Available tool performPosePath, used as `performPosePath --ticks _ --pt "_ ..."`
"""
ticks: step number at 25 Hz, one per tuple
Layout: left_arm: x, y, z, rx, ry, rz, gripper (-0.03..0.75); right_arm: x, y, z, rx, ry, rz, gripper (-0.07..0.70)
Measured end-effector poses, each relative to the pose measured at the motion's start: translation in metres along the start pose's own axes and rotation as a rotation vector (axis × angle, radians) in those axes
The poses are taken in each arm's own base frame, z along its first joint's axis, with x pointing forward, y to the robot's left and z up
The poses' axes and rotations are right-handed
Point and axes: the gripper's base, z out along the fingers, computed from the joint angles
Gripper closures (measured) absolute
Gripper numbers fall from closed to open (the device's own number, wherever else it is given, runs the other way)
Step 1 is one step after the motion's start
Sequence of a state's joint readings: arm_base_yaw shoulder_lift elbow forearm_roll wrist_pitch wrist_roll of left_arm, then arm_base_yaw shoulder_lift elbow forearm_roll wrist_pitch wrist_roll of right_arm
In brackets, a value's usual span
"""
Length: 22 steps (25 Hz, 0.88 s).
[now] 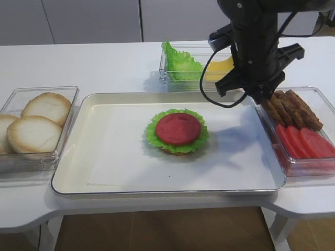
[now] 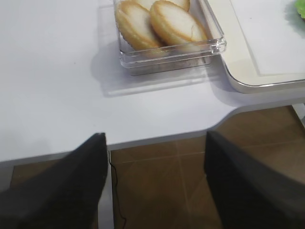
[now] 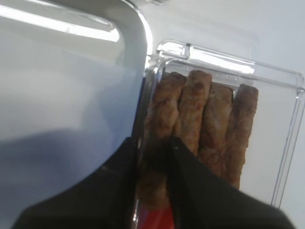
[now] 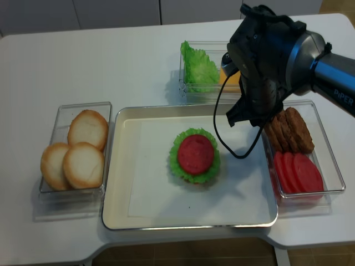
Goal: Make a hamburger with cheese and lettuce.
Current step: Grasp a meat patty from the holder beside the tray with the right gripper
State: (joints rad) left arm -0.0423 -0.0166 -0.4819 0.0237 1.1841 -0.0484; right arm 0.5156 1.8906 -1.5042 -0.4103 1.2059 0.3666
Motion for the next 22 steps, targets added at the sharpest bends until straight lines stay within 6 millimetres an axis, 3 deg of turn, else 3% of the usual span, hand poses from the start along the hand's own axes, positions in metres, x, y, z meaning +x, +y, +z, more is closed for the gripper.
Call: performPosePath --ticks 7,22 --pt "0.0000 0.0000 0.0000 0.000 0.000 0.000 0.249 -0.0013 0.0004 0.0018 0.009 0.007 -0.003 0.518" --pt "0.0000 0.0000 0.0000 0.000 0.000 0.000 0.249 -0.0013 -0.0006 0.0001 0.011 0.003 0.009 0.521"
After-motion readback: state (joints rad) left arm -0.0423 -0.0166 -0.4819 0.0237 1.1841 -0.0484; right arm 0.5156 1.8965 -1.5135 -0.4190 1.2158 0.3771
